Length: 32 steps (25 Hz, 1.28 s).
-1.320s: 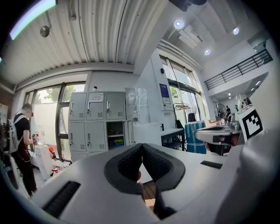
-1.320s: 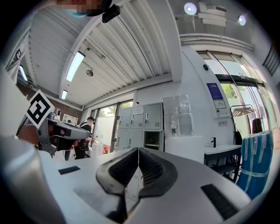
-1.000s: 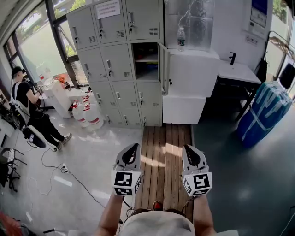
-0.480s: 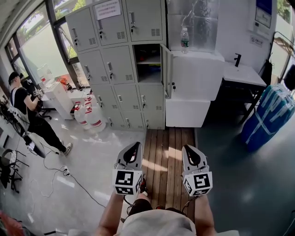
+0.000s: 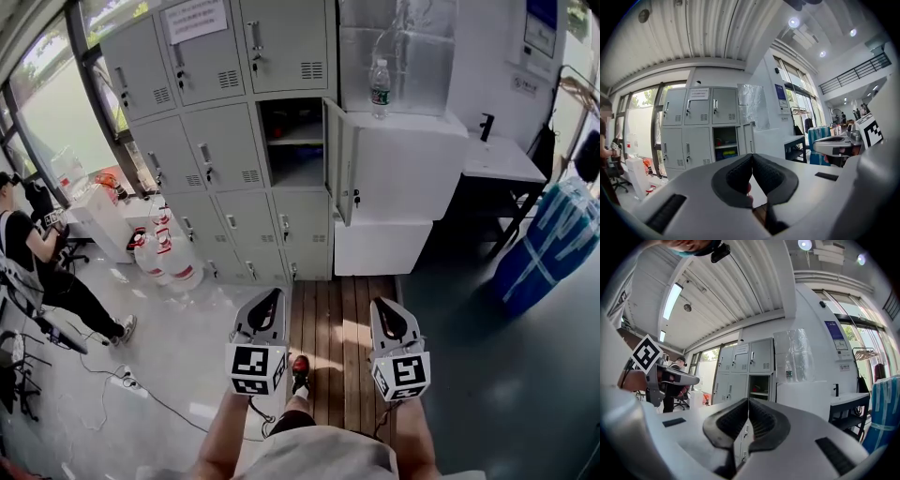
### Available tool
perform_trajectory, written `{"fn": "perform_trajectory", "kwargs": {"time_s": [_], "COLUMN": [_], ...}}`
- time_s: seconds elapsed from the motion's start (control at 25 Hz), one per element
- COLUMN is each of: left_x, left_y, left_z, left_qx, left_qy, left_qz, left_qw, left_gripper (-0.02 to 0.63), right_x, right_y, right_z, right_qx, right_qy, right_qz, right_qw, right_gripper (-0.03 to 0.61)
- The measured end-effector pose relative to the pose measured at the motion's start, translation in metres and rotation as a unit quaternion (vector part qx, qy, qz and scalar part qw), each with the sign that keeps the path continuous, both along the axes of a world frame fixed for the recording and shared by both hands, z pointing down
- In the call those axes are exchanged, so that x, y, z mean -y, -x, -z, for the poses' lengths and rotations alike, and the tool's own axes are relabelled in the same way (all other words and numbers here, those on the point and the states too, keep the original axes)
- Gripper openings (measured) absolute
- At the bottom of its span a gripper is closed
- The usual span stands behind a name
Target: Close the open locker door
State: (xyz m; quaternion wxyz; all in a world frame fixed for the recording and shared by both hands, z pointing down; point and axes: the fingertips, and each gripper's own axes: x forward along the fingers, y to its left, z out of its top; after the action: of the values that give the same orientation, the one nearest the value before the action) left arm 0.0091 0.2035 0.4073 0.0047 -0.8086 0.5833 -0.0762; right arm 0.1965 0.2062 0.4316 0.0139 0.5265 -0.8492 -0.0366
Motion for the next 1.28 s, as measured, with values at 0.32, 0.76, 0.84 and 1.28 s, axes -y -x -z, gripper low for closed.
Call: {"fn": "perform_trajectory", "kwargs": {"time_s": [0.32, 0.76, 0.84, 1.28], "left_x": [0.140, 0.286, 0.305, 0.358], "left_y": [0.028, 0.054, 0.056, 0.058], "left_z": [0.009, -0.003, -0.005, -0.017], "left_qx": [-0.009, -0.011, -0.009, -0.016], "left_qy": [0.010, 0.029, 0.031, 0.035], "left_qz": [-0.034, -0.059, -0.064, -0.084], "left_qw": [0.9993, 0.9978, 0.9974, 0.9957], "left_gripper": [0.021, 0.021, 0.021, 0.021], "right_x": [0.136, 0.281, 0.298, 0.346], "right_y": [0.031, 0.050, 0.051, 0.040], "right_z": [0.013, -0.003, -0.006, -0.008], "right_qx": [-0.002, 0.002, 0.003, 0.008], "right_qy": [0.012, 0.030, 0.031, 0.026], "right_qz": [-0.025, -0.058, -0.063, -0.090], "right_qw": [1.000, 0.998, 0.998, 0.996], "right_gripper": [0.021, 0.021, 0.021, 0.021]}}
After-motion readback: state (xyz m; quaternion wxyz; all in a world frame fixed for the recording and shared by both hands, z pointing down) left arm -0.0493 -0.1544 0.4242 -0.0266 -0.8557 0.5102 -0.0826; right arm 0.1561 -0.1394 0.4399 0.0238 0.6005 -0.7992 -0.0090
